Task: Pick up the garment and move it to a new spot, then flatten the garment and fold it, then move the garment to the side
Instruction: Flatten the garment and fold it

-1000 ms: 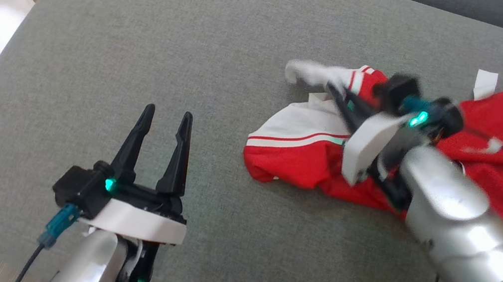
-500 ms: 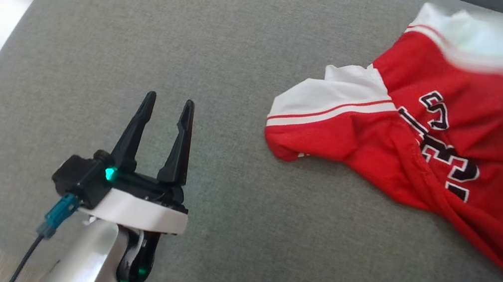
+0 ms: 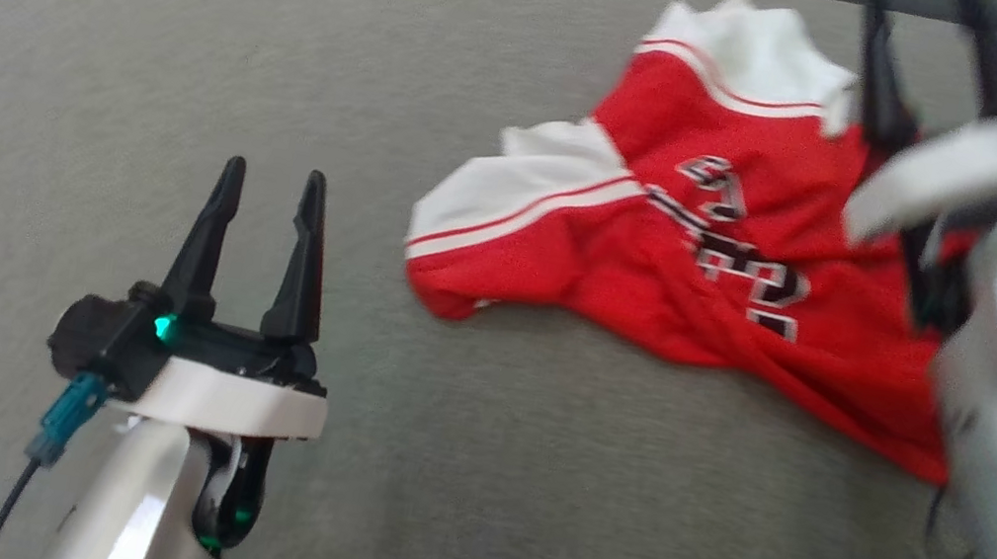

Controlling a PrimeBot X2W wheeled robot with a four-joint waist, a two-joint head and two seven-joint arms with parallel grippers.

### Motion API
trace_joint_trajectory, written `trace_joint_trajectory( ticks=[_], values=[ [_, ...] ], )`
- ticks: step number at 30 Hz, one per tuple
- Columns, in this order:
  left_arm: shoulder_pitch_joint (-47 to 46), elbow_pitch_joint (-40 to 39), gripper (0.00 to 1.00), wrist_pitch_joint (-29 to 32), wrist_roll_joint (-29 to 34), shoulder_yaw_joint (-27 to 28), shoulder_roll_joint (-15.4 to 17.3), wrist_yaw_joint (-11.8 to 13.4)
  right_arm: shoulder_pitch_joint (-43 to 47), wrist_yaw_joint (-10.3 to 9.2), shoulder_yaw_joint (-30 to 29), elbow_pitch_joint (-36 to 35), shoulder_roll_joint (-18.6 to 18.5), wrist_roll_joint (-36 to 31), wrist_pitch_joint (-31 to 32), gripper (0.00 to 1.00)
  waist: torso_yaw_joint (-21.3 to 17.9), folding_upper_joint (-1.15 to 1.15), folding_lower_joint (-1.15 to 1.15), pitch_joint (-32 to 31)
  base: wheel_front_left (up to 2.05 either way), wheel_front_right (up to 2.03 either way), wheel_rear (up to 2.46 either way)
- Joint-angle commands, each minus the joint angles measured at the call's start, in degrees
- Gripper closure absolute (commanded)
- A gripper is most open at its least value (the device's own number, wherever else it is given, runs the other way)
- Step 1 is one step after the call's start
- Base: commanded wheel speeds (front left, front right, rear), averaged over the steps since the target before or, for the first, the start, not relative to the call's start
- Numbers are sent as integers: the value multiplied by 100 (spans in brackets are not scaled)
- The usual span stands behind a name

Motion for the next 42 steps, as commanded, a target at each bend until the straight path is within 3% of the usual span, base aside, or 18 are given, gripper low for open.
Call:
trace_joint_trajectory(
  ticks=[1,8,16,26,33,42],
  values=[
    [-95,-210,0,-45,51,253,40,-41,426,37,-141,-465,156,-155,-59,0,-401,0,0,-193,0,0,0],
    [11,-233,0,-45,185,477,40,-128,2688,37,-1381,-2515,732,-1025,-59,0,-1129,0,0,-478,0,0,0],
    [144,-193,0,-45,118,575,40,-171,4200,37,-1870,-3328,1026,-1184,-60,0,-1539,0,0,-591,0,0,0],
    [-251,272,0,-45,392,476,41,-213,4187,37,-1808,-3619,1045,-897,-60,0,-1817,0,0,-262,0,0,0],
    [-1293,1571,0,225,675,202,126,-208,4119,37,-1857,-3704,1046,-836,-60,0,-1858,0,0,96,0,0,0],
    [-2381,2963,0,909,948,252,433,240,3976,37,-1775,-3767,1046,-756,-60,0,-2022,0,0,360,0,0,0]
  ],
)
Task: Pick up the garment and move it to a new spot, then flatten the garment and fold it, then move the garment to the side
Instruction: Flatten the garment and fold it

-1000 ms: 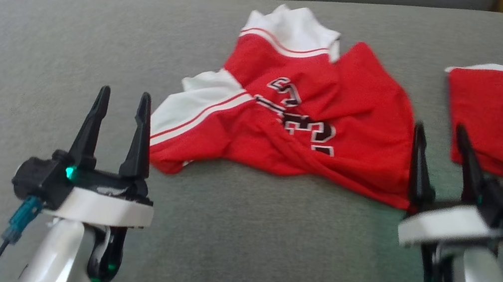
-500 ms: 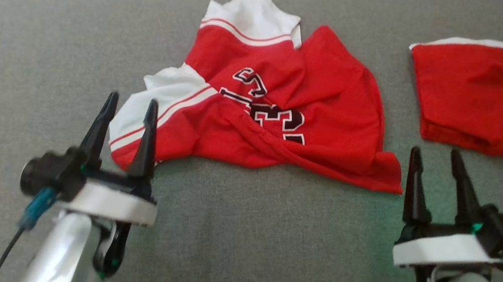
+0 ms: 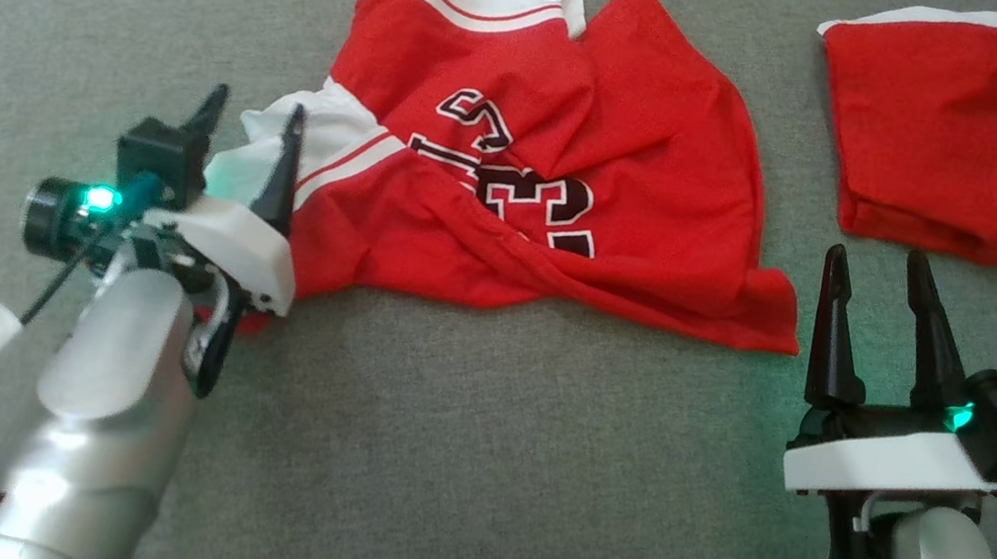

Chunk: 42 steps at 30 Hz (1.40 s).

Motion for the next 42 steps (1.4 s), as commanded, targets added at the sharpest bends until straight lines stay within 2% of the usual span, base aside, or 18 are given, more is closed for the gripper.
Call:
trace_joint_trajectory(
  ticks=[1,3,10,17,18,19,23,29,32,35,38,42],
  values=[
    [-197,-114,0,-8,47,170,171,33,-114,37,128,-190,-9,46,-38,0,-25,0,-1,23,0,0,0],
    [-322,96,0,29,33,172,207,25,-109,37,105,-187,-9,51,-38,0,-42,0,-1,35,0,0,0],
    [-562,610,0,152,-61,-71,260,-306,-102,37,74,-156,-9,75,-38,0,-69,0,-1,32,0,0,0],
    [-691,1018,2,547,-307,-291,250,-428,-170,37,135,-117,-8,96,-38,0,-103,0,-1,63,0,0,0],
    [-697,1067,63,623,-334,-347,260,-437,-175,37,139,-112,-8,104,-38,0,-110,0,-1,64,0,0,0],
    [-703,1099,100,668,-373,-391,270,-443,-179,37,141,-110,-8,114,-38,0,-116,0,-1,66,0,0,0],
    [-758,1079,100,524,-543,-432,341,-452,-179,37,118,-104,-8,137,-38,0,-121,0,-1,54,0,0,0],
    [-1030,762,100,-551,-534,-299,482,-296,-213,37,97,-92,-8,134,-38,0,-81,0,-1,1,0,0,0],
    [-1151,457,100,-892,-426,-332,529,-279,-212,37,80,-84,-8,121,-38,0,-31,0,-1,-55,0,0,0],
    [-1169,12,100,-981,-303,-309,581,-173,-201,37,57,-76,-8,114,-38,0,50,0,-1,-119,0,0,0],
    [-1042,-792,100,-990,-163,-230,641,-131,-183,37,35,-69,-8,97,-38,0,170,0,-1,-168,0,0,0],
    [-643,-1672,100,-992,7,-239,711,-203,-168,37,40,-42,-8,92,-38,0,354,0,-1,-258,0,0,0]
  ],
)
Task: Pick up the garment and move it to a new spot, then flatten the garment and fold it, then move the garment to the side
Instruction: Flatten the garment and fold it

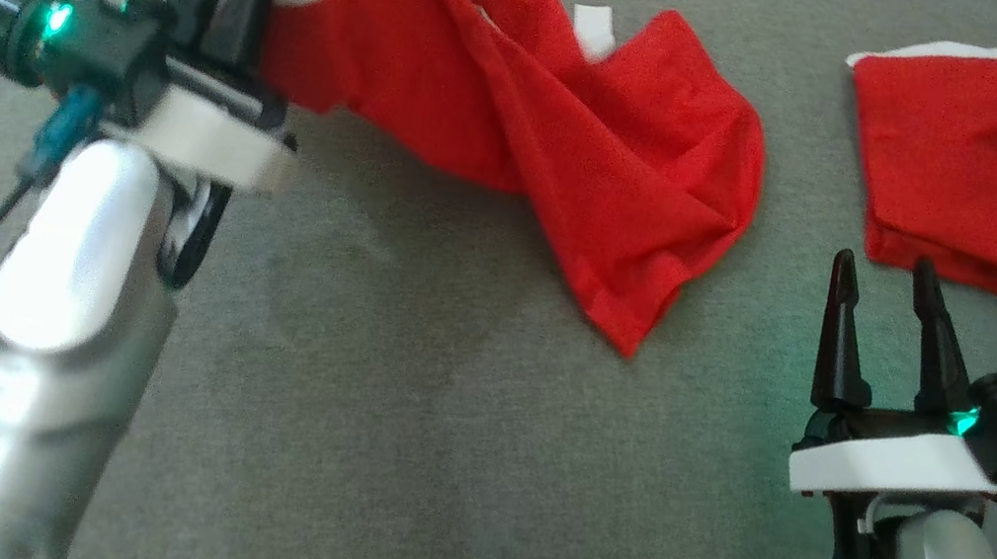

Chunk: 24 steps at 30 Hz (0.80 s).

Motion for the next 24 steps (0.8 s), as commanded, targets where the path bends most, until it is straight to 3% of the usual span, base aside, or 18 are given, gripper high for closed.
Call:
trace_joint_trajectory(
  ticks=[1,8,15,24],
  values=[
    [185,-475,100,-37,93,185,272,-52,-161,37,112,-119,-9,-2,-37,0,140,0,0,-90,0,0,0],
    [1112,-1112,100,-38,262,-159,523,-192,-64,37,78,-13,-9,-12,-37,0,490,0,0,-296,0,0,0],
    [2234,-1217,100,-39,231,-826,941,-266,61,37,76,126,-9,-5,-37,0,868,0,0,-587,0,0,0],
    [2657,-1142,100,89,164,-1665,1383,-279,138,37,141,292,-9,-1,-37,0,1092,0,0,-821,0,0,0]
  ],
)
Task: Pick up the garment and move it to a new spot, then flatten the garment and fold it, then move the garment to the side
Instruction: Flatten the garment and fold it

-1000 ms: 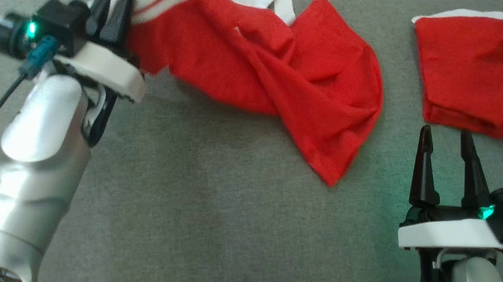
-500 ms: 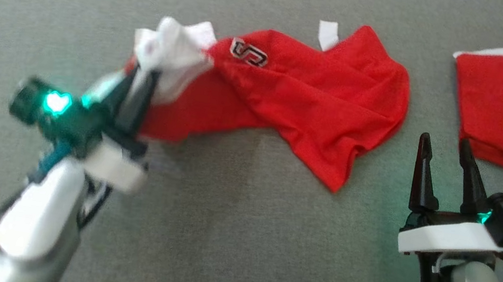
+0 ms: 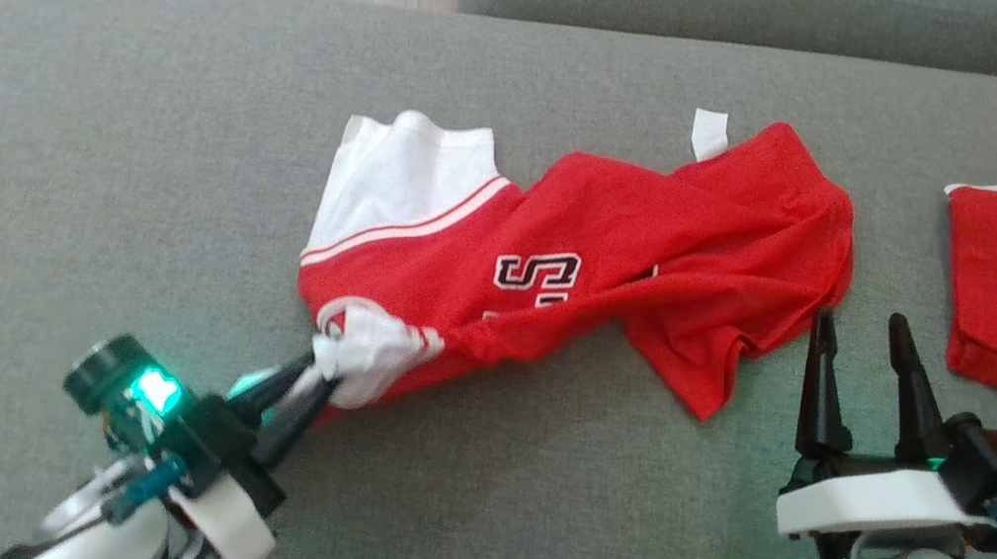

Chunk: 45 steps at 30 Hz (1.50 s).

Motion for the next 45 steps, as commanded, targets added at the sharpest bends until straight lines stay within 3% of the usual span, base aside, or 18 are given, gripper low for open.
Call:
trace_joint_trajectory(
  ticks=[1,2,6,11,18,19,20,22,27,32,37,45],
  values=[
    [-99,-129,58,8,-57,99,227,12,-93,37,156,-141,-9,8,-38,0,29,0,1,-54,0,0,0],
    [-73,-129,0,38,-110,-19,258,12,-88,37,170,-127,-9,17,-38,0,32,0,1,-72,0,0,0],
    [-25,-161,0,94,-317,-312,384,11,-77,37,225,-84,-9,55,-38,0,29,0,1,-137,0,0,0],
    [-45,-258,0,26,-634,44,450,208,-57,37,271,-60,-9,83,-38,0,-9,0,1,-192,0,0,0],
    [24,-815,0,-133,-1632,1370,-93,908,-61,37,410,-221,-9,163,-38,0,-263,0,1,-177,0,0,0],
    [24,-815,0,-133,-1632,1370,-93,908,-61,37,410,-221,-9,163,-38,0,-263,0,1,-177,0,0,0],
    [72,-1087,0,-138,-1827,1831,-364,1035,-53,37,437,-294,-9,171,-38,0,-363,0,1,-142,0,0,0],
    [156,-1269,0,-140,-1926,2218,-640,1069,-52,37,462,-342,-9,173,-38,0,-470,0,1,-104,0,0,0],
    [183,-1248,0,-141,-1699,2482,-993,812,-109,37,497,-446,-9,149,-38,0,-713,0,1,66,0,0,0],
    [-366,-479,0,83,-1446,2278,-858,596,-228,37,422,-578,-9,137,-38,0,-894,0,1,349,0,0,0],
    [-1383,515,0,1170,-1423,2025,-590,335,-356,37,424,-703,-9,142,-38,0,-1046,0,1,736,0,0,0],
    [-2879,1946,0,3323,-1992,1818,-55,47,-641,37,578,-843,-9,229,-38,0,-1347,0,1,1275,0,0,0]
  ],
)
